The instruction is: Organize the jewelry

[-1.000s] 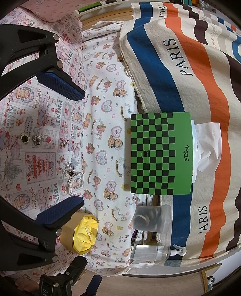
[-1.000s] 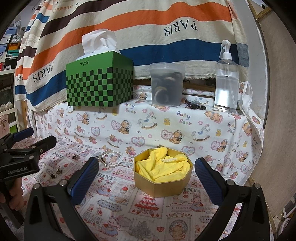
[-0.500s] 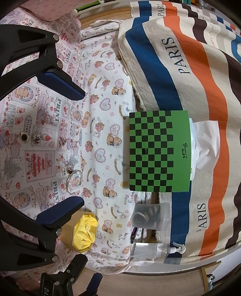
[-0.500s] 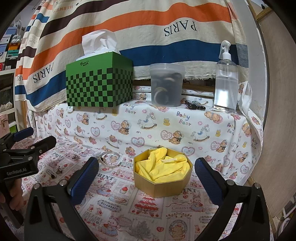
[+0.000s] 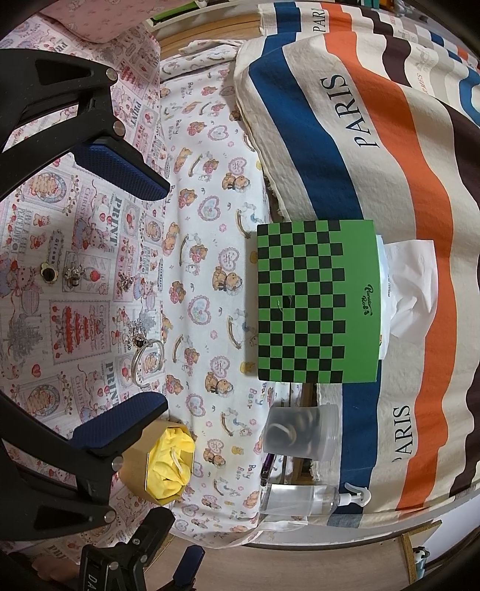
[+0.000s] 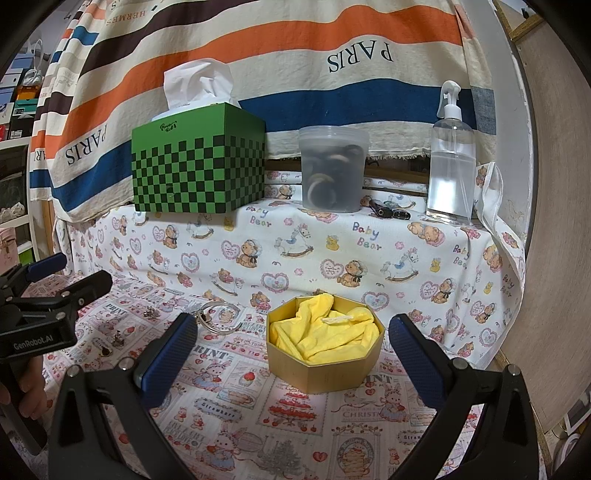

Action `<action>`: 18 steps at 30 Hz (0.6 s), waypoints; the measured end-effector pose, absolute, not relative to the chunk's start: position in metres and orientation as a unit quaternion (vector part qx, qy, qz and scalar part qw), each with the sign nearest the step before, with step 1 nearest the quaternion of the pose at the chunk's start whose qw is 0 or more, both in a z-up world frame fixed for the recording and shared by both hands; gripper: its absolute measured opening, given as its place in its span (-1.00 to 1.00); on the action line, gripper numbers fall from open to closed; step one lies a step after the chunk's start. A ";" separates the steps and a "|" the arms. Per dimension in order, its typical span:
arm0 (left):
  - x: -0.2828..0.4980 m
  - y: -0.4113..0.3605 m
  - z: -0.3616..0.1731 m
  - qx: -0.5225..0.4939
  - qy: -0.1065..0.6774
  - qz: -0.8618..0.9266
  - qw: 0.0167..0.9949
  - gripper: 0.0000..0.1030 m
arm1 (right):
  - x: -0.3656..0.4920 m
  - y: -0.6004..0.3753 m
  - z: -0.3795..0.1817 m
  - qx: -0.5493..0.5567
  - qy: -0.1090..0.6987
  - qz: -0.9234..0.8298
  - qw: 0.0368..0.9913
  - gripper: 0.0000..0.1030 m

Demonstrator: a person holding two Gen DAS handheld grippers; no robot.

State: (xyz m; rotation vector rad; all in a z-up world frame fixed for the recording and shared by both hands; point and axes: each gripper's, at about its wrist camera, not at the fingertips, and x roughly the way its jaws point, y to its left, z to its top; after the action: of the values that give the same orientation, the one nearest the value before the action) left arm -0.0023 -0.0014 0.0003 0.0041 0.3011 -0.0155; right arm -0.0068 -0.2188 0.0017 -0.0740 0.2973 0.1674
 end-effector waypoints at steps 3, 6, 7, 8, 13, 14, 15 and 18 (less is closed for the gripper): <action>-0.002 -0.001 0.000 0.002 0.150 -0.007 0.989 0.99 | -0.008 -0.218 0.002 -0.038 0.147 0.083 0.985 1.00; -0.002 -0.001 0.000 0.002 0.150 -0.006 0.989 0.99 | -0.007 -0.218 0.002 -0.037 0.148 0.083 0.985 1.00; -0.002 -0.001 0.000 0.002 0.150 -0.008 0.989 0.99 | -0.007 -0.218 0.002 -0.037 0.148 0.083 0.985 1.00; -0.003 -0.001 0.000 0.002 0.150 -0.008 0.989 0.99 | -0.007 -0.218 0.002 -0.037 0.148 0.083 0.985 1.00; -0.003 0.001 0.000 -0.002 0.148 0.002 0.989 0.99 | -0.007 -0.218 0.002 -0.037 0.148 0.083 0.985 1.00; -0.002 0.002 0.000 -0.003 0.149 0.002 0.989 0.99 | -0.007 -0.218 0.002 -0.036 0.148 0.082 0.985 1.00; -0.002 0.003 0.000 -0.003 0.150 0.004 0.989 0.99 | -0.007 -0.218 0.002 -0.036 0.148 0.082 0.985 1.00; -0.002 0.003 0.000 -0.002 0.149 0.003 0.989 1.00 | -0.007 -0.218 0.002 -0.037 0.148 0.082 0.985 1.00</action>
State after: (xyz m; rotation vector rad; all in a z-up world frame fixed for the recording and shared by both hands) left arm -0.0024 0.0027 -0.0003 -0.0036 0.2984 0.0067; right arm -0.0072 -0.2183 0.0017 -0.0741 0.2980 0.1658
